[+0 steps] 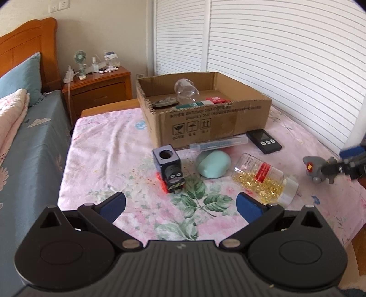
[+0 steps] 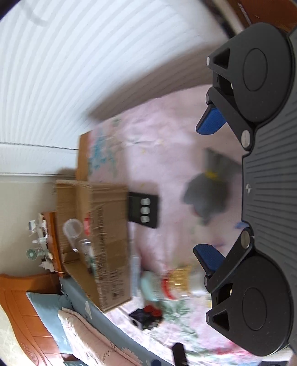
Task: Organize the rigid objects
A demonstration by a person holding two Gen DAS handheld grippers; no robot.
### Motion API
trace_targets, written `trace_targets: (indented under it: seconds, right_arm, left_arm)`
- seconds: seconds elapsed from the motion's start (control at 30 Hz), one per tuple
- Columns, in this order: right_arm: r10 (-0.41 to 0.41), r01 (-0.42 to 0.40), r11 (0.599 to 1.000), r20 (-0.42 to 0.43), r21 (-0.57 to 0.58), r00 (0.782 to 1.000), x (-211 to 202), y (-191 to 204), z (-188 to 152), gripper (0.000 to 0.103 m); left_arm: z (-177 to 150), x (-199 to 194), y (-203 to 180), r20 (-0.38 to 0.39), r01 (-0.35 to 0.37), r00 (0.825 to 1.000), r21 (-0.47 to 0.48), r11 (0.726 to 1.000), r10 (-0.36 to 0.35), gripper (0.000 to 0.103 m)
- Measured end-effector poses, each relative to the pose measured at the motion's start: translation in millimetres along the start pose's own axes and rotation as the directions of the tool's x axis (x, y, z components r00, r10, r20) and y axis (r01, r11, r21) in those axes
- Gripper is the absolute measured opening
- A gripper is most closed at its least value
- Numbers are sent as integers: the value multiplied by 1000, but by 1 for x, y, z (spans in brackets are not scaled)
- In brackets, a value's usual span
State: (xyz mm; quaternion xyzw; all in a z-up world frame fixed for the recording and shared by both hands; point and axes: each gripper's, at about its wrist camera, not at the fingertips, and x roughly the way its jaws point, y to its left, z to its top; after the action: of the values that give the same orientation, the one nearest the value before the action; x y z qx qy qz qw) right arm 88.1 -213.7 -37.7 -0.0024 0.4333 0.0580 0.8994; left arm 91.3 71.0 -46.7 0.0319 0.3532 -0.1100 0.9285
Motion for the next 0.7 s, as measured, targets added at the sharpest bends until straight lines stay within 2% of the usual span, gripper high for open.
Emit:
trace_targets:
  seconds: [0.13,0.23,0.4,0.7]
  right_arm:
    - [-8,8,1000,-69,1,998,19,0,-18,103]
    - [-40,33,997,-92,-75,995,28,11,-22,103]
    - [-11,5,995,-56,-99,998,25,11,-26,103]
    - [-12,9,995,-33,-96,999,26,10,-27,103]
  left_arm:
    - [2,10,-2,-12,21,1000,38,999,-21,102]
    - [4,20,0,-24,24,999,61,998,-23,102]
    - [13,34,11,-43,17,999,68,998,-14,102]
    - [41,67,19,-8,11,1000,18,1000,-11,102]
